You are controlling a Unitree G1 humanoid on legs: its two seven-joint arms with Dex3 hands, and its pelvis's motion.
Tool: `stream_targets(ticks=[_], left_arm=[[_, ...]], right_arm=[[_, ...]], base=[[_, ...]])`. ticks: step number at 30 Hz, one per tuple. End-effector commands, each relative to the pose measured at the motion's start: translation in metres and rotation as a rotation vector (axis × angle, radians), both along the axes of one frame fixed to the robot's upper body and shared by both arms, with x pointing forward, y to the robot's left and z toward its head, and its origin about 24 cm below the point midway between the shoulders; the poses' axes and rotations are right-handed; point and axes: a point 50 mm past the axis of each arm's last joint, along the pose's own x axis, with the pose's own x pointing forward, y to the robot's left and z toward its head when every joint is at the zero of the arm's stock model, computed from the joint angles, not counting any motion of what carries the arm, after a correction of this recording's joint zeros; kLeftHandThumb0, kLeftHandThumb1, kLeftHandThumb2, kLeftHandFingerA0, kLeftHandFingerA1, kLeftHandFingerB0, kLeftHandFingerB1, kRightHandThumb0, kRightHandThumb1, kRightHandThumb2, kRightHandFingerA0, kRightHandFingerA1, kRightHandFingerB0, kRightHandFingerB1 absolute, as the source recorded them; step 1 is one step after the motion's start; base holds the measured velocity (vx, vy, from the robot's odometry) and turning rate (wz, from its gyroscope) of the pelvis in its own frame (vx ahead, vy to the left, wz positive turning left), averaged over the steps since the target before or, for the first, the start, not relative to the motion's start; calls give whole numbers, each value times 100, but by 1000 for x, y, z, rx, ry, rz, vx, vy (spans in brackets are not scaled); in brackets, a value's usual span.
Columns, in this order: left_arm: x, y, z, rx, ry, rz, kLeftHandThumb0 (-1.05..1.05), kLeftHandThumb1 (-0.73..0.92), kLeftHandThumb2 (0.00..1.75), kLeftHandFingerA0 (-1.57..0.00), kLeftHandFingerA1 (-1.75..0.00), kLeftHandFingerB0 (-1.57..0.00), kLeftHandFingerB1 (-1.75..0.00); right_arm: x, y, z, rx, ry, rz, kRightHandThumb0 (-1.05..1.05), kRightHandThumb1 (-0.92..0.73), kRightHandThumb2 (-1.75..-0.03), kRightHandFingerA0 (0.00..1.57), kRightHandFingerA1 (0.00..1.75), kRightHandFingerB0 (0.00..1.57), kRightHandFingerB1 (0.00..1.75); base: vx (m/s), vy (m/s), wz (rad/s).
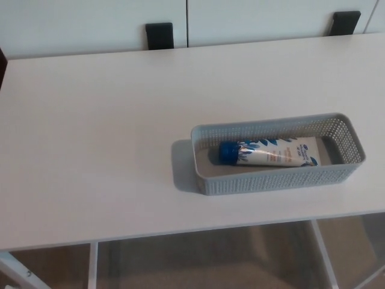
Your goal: The robot walks towards a table in front, picks a shampoo with left hand and puts it in a small grey container
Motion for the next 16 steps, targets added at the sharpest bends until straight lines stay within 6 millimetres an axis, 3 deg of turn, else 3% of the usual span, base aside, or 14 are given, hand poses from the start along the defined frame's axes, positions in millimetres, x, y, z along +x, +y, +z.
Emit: stream_targets(ticks=[1,2,3,4,5,6,9,10,16], left_arm=[[9,12,9,139,-80,-99,-45,53,83,-50,-55,-37,-50],[8,12,8,153,-77,-118,-37,66,59,-60,-43,-43,-36],[6,12,8,156,-75,-127,-38,65,59,-59,-43,-43,-37],[5,12,8,154,-75,-125,-44,53,83,-50,-56,-36,-49],[4,12,8,153,-76,-120,-44,53,83,-50,-56,-36,-49],[5,12,8,145,-82,-115,-36,66,59,-58,-42,-45,-37],[6,12,8,131,-91,-103,-39,65,59,-56,-42,-42,-36],[6,12,8,133,-89,-109,-47,53,83,-49,-55,-35,-49],[10,12,9,156,-85,-144,-48,54,84,-50,-55,-37,-50]], right_arm=[[6,-10,7,-39,5,42,-20,-66,-59,74,56,58,47],[5,-10,7,-40,11,45,-20,-65,-59,74,56,59,47],[2,-9,6,-40,21,43,-19,-65,-59,74,56,59,47],[1,-9,5,-42,27,45,-21,-64,-58,76,56,59,47],[1,-9,5,-45,30,49,-21,-64,-58,76,56,59,47],[2,-10,6,-49,27,57,-23,-65,-59,77,56,60,47],[4,-11,8,-43,6,55,-22,-65,-59,75,57,59,48],[4,-12,9,-43,5,57,-22,-66,-59,71,54,57,46],[6,-12,8,-56,22,69,-21,-65,-59,75,56,59,46]], base=[[0,0,0],[0,0,0],[0,0,0],[0,0,0],[0,0,0],[0,0,0],[0,0,0],[0,0,0],[0,0,0]])
